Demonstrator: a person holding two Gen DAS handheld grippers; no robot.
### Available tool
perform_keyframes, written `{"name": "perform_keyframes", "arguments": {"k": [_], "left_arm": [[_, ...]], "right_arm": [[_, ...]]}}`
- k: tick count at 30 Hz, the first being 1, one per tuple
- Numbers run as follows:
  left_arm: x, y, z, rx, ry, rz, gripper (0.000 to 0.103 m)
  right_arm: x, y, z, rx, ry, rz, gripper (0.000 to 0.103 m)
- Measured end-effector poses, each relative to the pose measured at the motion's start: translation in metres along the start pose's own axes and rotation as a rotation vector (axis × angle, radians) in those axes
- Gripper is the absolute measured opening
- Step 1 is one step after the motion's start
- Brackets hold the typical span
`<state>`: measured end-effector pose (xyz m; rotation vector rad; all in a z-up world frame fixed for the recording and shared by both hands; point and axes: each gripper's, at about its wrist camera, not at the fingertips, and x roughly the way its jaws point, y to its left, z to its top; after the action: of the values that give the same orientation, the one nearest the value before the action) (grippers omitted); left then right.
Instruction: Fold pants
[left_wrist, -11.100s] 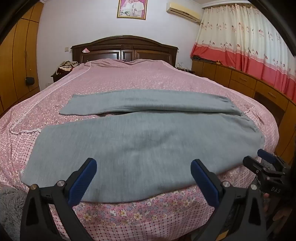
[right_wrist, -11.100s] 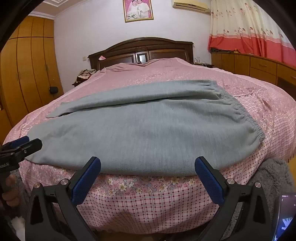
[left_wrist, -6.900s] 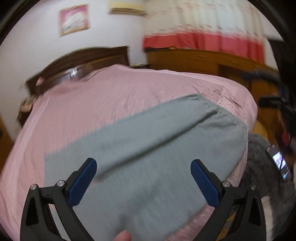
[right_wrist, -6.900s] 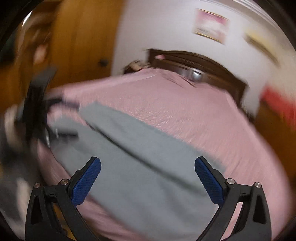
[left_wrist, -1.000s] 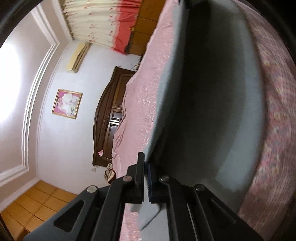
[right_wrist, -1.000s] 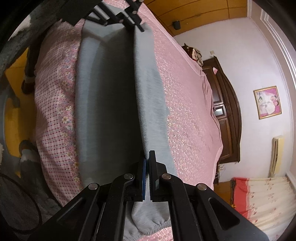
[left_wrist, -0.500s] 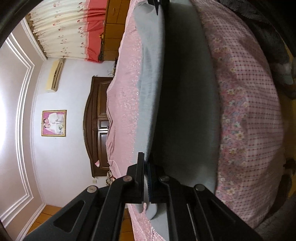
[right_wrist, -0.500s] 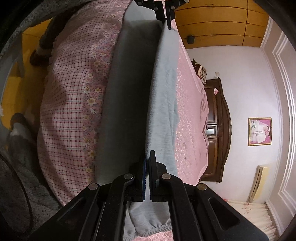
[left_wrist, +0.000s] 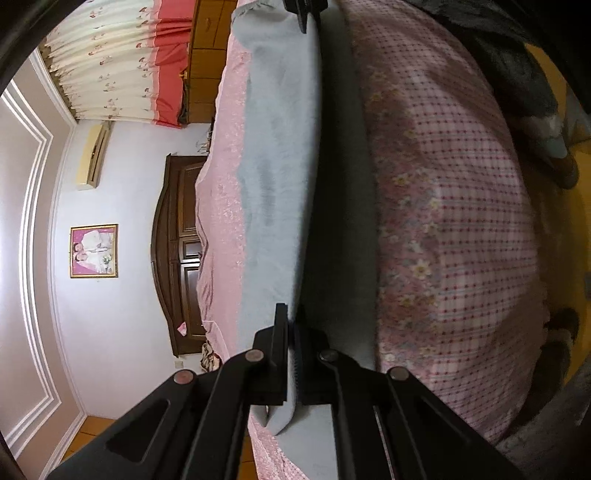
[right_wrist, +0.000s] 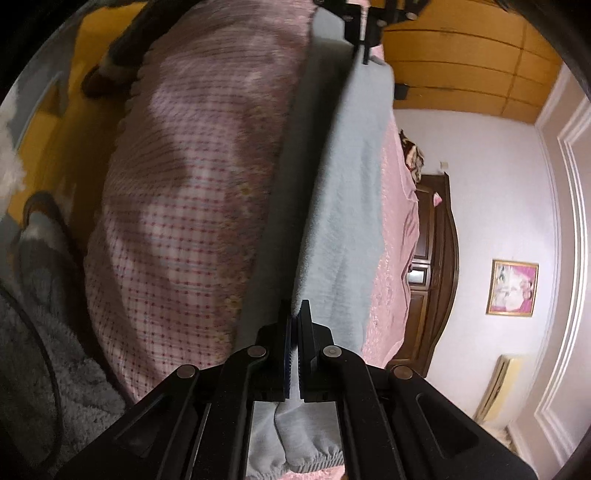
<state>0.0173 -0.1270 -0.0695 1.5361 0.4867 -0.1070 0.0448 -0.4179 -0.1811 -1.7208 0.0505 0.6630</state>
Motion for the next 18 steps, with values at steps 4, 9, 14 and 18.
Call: {"name": "perform_keyframes", "arguments": {"k": [4,9,14,18], "left_arm": [[0.002,-0.010,0.001,0.015,0.005,-0.028,0.002],[0.013,-0.025,0.004,0.014,0.032,-0.022,0.002],[0.021,0.001,0.003,-0.060,0.046,0.000,0.002],[0.037,0.043,0.005,-0.083,0.049,0.065,0.002]], "right_arm": [[0.003,0.008,-0.001,-0.019,0.017,0.016,0.003],[0.009,0.009,0.000,-0.041,0.038,-0.011,0.003],[0.014,-0.019,-0.003,0.007,0.035,-0.051,0.003],[0.032,-0.061,-0.012,0.023,0.065,-0.134,0.003]]}}
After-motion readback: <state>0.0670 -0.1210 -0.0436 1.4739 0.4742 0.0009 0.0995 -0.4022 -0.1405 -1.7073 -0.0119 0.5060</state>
